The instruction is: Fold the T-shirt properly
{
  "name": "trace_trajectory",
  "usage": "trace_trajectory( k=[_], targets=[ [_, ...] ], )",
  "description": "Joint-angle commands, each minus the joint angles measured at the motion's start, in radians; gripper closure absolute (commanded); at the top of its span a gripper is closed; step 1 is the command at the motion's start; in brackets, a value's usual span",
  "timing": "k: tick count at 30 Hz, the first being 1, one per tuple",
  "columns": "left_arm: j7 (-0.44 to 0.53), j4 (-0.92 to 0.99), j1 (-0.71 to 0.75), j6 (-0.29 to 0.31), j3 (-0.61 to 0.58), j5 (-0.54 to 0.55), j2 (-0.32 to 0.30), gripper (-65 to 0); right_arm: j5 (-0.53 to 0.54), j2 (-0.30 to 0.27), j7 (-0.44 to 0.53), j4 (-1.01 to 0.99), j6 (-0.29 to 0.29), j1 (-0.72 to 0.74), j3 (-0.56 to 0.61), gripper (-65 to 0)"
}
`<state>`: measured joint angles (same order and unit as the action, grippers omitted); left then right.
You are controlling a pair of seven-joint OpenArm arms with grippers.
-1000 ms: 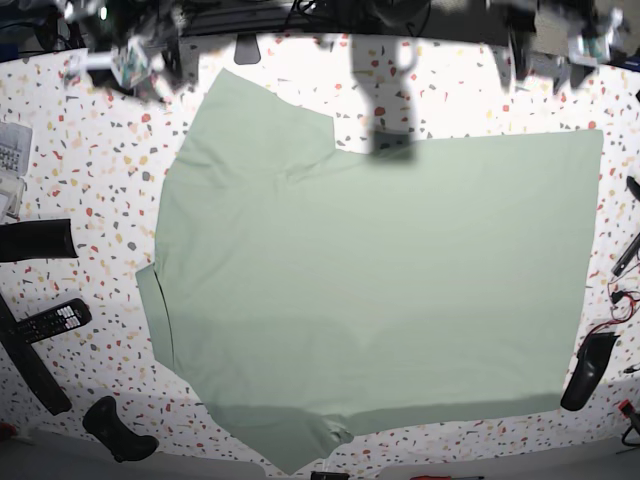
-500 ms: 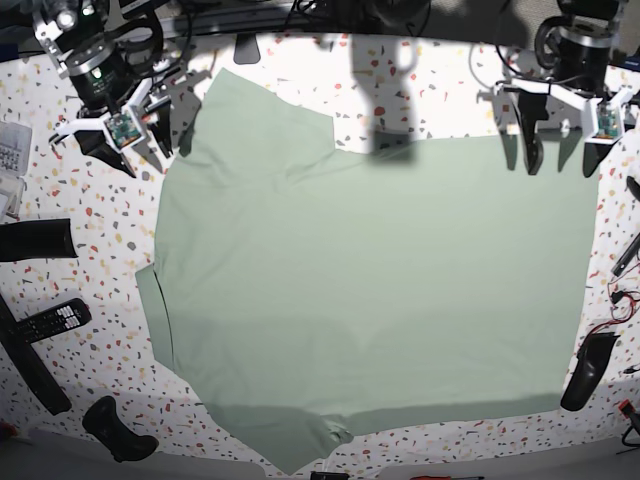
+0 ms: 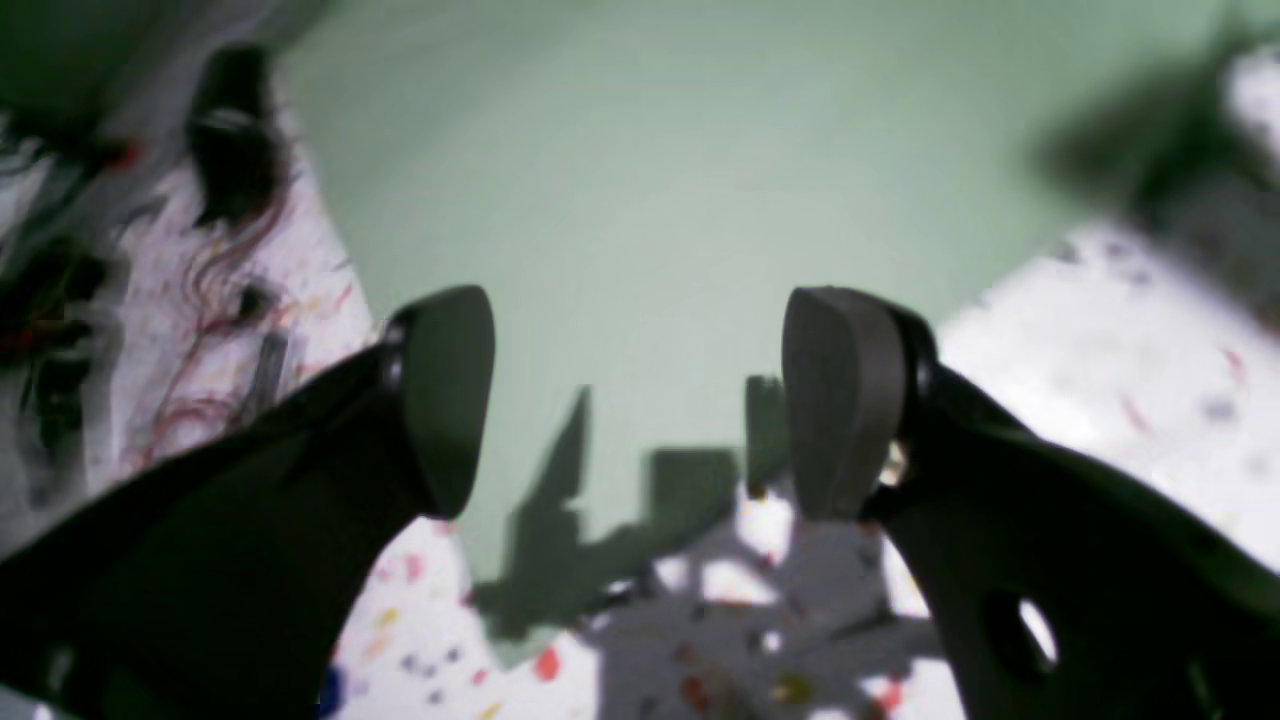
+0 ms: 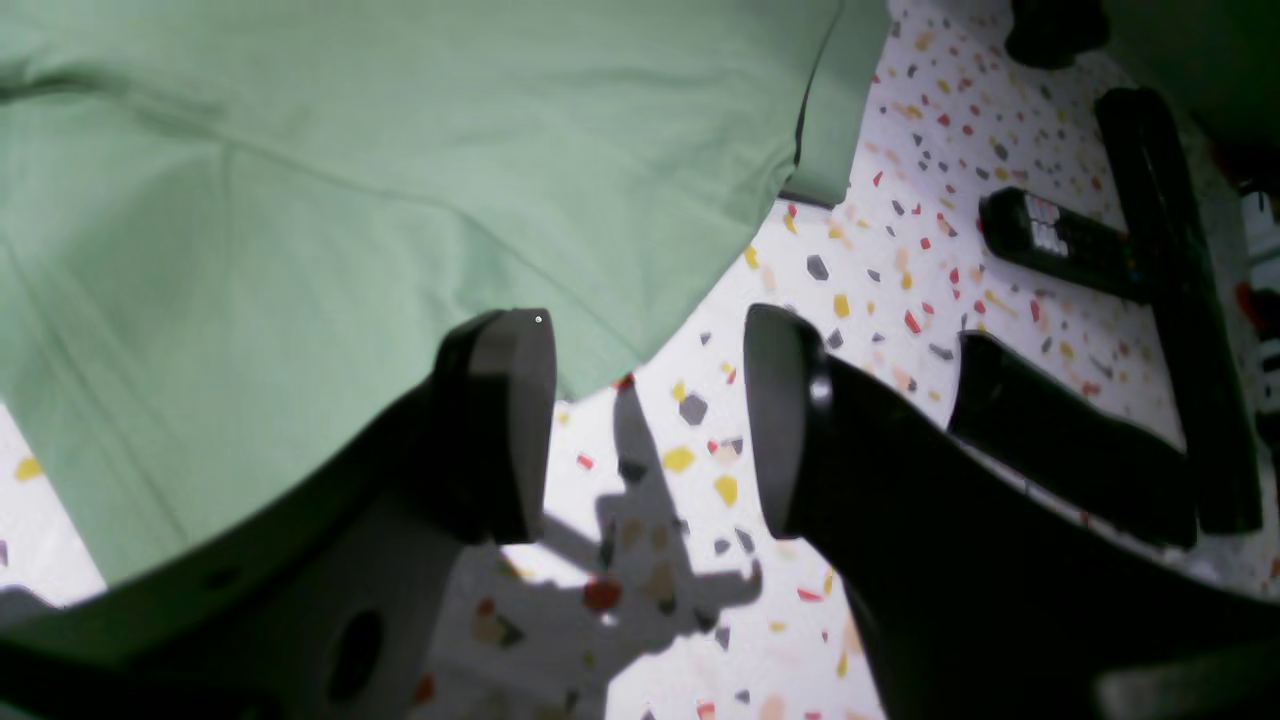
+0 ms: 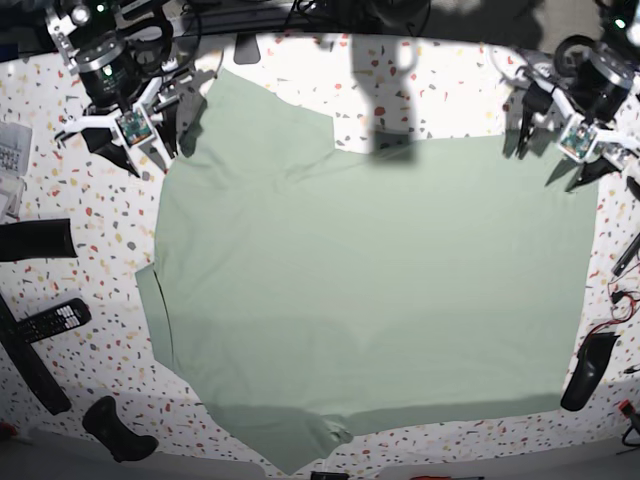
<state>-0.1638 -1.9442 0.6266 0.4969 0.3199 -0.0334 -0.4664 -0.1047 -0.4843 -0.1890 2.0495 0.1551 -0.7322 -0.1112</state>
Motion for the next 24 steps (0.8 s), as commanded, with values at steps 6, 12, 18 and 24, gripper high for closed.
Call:
trace_trajectory(
  k=[6, 12, 18, 24],
  targets=[
    [0.19, 0.259, 0.002, -0.014, 0.006, -0.14, -0.164, -40.8, 0.001, -0.011, 0.023, 0.017, -0.011, 0.04, -0.006, -29.9],
    [0.5, 0.416, 0.002, -0.023, 0.006, -0.418, -0.272, -36.4, 0.011, -0.011, 0.004, 0.017, -0.011, 0.062, -0.006, -29.9],
    [0.611, 0.512, 0.002, -0.04, 0.005, -0.527, -0.298, -36.4, 0.011, -0.006, -0.039, 0.017, -0.012, 0.089, -0.006, -29.9],
    [0.611, 0.531, 0.001, -0.128, 0.005, -0.527, -0.298, -36.4, 0.012, -0.006, -0.045, 0.017, -0.012, 0.089, -0.006, -29.9]
  ],
)
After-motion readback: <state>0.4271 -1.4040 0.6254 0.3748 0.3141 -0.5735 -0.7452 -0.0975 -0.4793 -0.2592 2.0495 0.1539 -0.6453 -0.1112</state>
